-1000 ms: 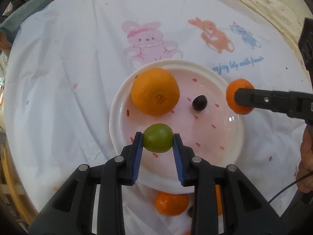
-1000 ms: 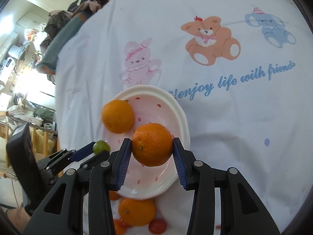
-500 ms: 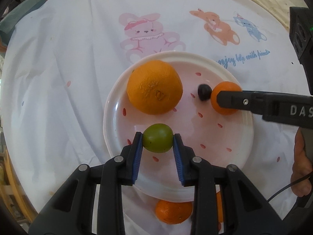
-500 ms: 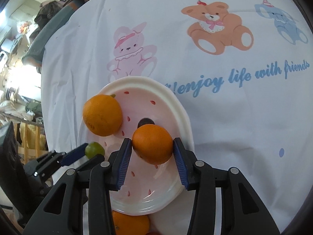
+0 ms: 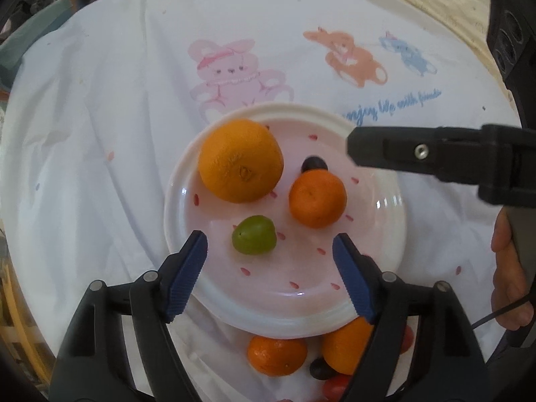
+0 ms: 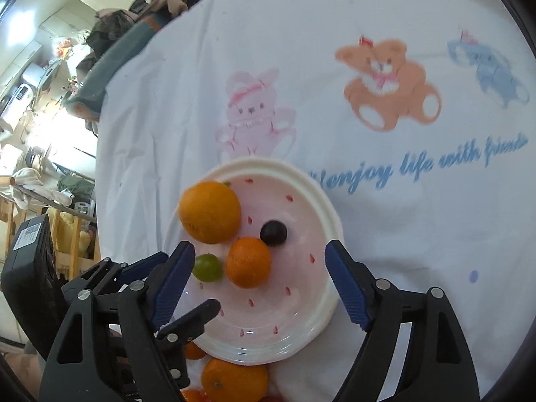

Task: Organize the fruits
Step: 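Place green fruit and mandarin into the pink bowl and open both grippers, then withdraw both grippers from the bowl toward the remaining fruit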

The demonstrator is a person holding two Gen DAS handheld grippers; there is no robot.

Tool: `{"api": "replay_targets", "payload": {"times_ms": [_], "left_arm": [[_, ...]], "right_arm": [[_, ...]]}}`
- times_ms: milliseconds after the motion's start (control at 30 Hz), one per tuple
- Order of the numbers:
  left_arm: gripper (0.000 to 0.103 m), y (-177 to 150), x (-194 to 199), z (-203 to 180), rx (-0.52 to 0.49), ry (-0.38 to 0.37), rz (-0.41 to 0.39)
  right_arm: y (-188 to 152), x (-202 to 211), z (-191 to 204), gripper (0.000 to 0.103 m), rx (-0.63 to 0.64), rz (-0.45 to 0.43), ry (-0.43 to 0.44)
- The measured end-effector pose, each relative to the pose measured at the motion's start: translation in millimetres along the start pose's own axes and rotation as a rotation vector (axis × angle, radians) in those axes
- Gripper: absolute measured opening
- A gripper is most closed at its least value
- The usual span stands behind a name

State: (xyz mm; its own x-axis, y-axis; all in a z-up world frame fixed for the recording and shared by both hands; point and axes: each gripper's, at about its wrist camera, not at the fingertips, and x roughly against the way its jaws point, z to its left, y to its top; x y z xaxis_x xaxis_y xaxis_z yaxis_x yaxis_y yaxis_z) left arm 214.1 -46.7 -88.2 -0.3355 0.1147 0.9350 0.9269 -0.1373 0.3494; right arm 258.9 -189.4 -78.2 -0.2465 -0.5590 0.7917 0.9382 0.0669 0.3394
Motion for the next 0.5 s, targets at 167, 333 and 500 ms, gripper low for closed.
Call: {"api": "replay_targets", "payload": {"times_ms": [167, 333, 500], "left_arm": [[0.074, -2, 29, 3, 0.026, 0.011, -0.074], [0.074, -8, 64, 6, 0.053, 0.019, -0.148], [0.074, -18, 88, 9, 0.063, 0.047, -0.196]], "right_arm": [[-3, 26, 5, 0.087, -0.002, -0.047, -0.017], [-11, 57, 10, 0.087, -0.012, -0.109, -0.005], [-31, 83, 17, 0.087, -0.008, -0.162, -0.017]]}}
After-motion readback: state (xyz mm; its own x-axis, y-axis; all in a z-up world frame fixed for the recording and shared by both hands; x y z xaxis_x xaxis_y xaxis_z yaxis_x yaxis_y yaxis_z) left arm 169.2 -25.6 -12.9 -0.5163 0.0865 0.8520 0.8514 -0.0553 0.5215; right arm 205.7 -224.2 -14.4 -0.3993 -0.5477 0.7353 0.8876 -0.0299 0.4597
